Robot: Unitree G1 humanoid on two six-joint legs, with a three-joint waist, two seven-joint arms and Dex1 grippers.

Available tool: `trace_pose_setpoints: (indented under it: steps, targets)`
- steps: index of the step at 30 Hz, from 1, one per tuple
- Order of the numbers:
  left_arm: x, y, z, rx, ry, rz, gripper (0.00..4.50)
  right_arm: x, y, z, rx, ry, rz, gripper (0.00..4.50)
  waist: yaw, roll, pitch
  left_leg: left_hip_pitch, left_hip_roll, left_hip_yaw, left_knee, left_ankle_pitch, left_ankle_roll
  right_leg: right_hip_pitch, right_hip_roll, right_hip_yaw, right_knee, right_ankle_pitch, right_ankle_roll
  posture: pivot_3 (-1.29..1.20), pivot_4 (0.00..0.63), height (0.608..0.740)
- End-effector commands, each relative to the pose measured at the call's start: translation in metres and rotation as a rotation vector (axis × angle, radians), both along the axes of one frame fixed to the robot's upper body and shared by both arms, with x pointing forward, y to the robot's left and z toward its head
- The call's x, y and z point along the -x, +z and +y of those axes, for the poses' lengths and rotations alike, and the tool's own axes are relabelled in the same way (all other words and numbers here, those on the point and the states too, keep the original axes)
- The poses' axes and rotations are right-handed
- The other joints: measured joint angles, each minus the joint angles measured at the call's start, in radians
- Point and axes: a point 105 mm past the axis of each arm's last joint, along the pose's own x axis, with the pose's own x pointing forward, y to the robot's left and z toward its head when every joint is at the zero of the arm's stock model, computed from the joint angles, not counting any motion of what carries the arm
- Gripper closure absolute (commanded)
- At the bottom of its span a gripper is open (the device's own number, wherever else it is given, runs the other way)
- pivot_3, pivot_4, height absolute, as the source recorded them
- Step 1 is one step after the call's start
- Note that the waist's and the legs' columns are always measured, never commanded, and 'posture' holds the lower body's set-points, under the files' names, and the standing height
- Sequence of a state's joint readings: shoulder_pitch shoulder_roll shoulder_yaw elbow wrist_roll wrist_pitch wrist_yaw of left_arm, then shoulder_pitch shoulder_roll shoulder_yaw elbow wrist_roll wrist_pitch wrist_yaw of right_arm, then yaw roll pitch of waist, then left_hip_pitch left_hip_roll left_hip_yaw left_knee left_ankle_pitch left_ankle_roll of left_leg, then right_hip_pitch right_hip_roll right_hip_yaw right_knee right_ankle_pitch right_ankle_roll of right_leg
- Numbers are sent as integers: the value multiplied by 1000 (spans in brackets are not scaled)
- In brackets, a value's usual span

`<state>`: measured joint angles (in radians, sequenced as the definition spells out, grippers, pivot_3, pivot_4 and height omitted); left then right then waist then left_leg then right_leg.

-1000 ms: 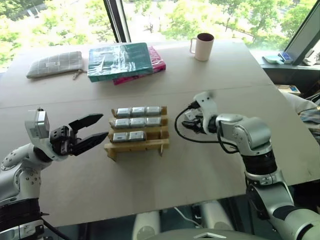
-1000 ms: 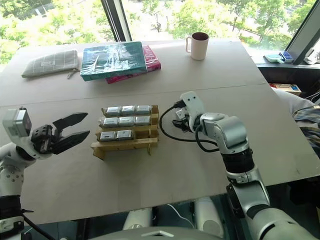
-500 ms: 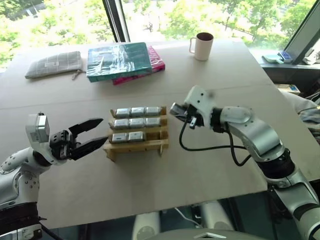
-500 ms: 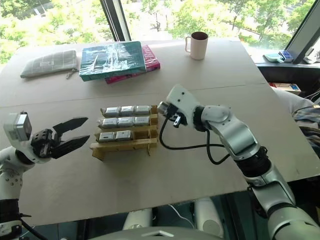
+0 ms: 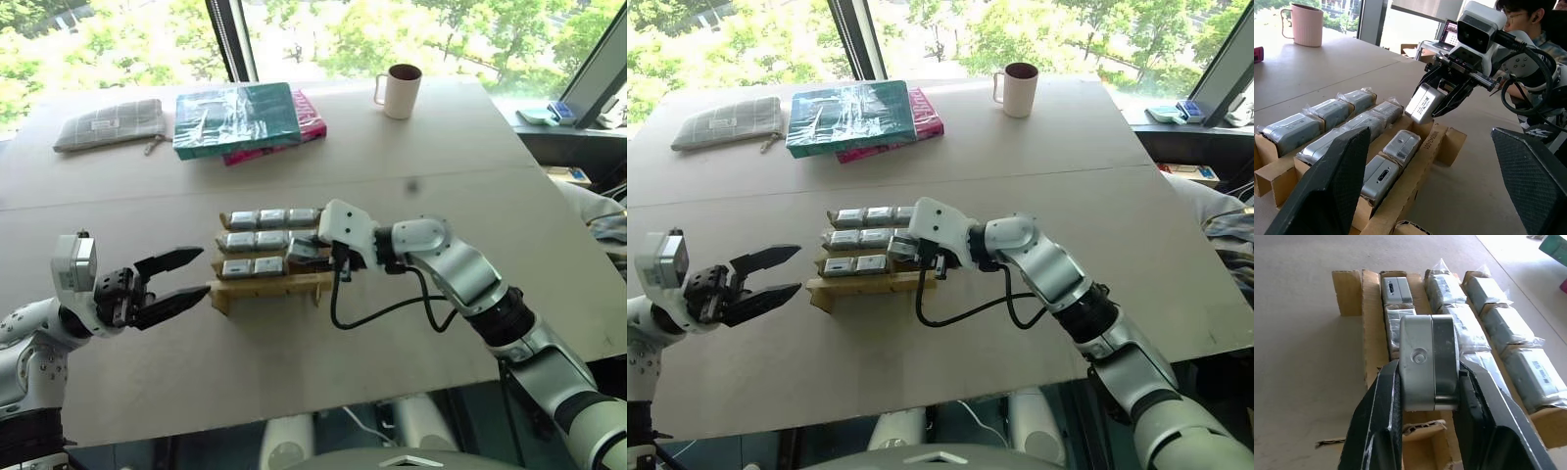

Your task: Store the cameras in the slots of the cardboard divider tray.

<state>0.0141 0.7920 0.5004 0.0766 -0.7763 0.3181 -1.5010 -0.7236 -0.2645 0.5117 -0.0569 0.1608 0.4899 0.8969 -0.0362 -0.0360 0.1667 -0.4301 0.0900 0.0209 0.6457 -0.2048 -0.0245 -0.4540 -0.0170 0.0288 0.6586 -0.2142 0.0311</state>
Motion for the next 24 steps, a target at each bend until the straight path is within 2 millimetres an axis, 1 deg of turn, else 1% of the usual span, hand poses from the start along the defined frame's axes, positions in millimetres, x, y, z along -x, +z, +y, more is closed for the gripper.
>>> trace_pose_setpoints:
  steps: [1, 3, 9, 14, 18, 19, 21, 22, 23, 24]
  targets:
    - [4, 10, -2, -22, -12, -44, 385, 3, 7, 4, 3, 47, -51, 3641, 0, 0, 0, 0, 0, 0, 0, 0, 0, 0, 0, 0, 0, 0, 0, 0, 150, 740]
    - [4, 10, -3, -22, -11, -46, 385, 3, 2, 4, 28, 64, -57, 3641, 0, 0, 0, 0, 0, 0, 0, 0, 0, 0, 0, 0, 0, 0, 0, 0, 150, 740]
    - [7, 10, -2, -31, -23, -51, 385, -5, -11, 2, 91, 60, -96, 3641, -2, 0, 0, 0, 0, 0, 0, 0, 0, 0, 0, 0, 0, 0, 0, 0, 150, 740]
    - [14, 8, 1, -70, -44, -55, 385, -5, -14, 0, 111, 76, -98, 3641, -1, 0, 0, 0, 0, 0, 0, 0, 0, 0, 0, 0, 0, 0, 0, 0, 150, 740]
    - [14, 7, 4, -86, -42, -55, 385, -4, -15, 0, 125, 102, -77, 3641, 1, 0, 0, 1, 0, 0, 0, 0, 0, 0, 0, 0, 1, 0, 0, 0, 150, 740]
    - [14, 7, 4, -87, -44, -56, 385, -5, -13, 1, 116, 96, -78, 2608, 0, 0, 0, 1, 0, 0, 0, 0, 0, 0, 0, 0, 1, 0, 0, 0, 150, 740]
    - [14, 8, 1, -87, -53, -60, 385, -5, -5, 2, 85, 93, -93, 1740, 0, 0, 0, 1, 0, 0, 0, 0, 0, 0, 0, 0, 0, 0, 0, 0, 150, 740]
    - [14, 9, -2, -81, -61, -64, 385, -6, 5, 2, 41, 79, -106, 1166, 0, 0, 0, 0, 0, 0, 0, 0, 0, 0, 0, 0, 0, 0, 0, 0, 150, 740]
    - [14, 11, -5, -69, -66, -66, 385, -3, 15, 1, -9, 78, -95, 727, 0, 0, 0, 0, 0, 0, 0, 0, 0, 0, 0, 0, 0, 0, 0, 0, 150, 740]
    - [13, 13, -9, -55, -69, -69, 385, 2, 27, -3, -57, 85, -92, 684, 0, 0, 0, 0, 0, 0, 0, 0, 0, 0, 0, 0, 0, 0, 0, 0, 150, 740]
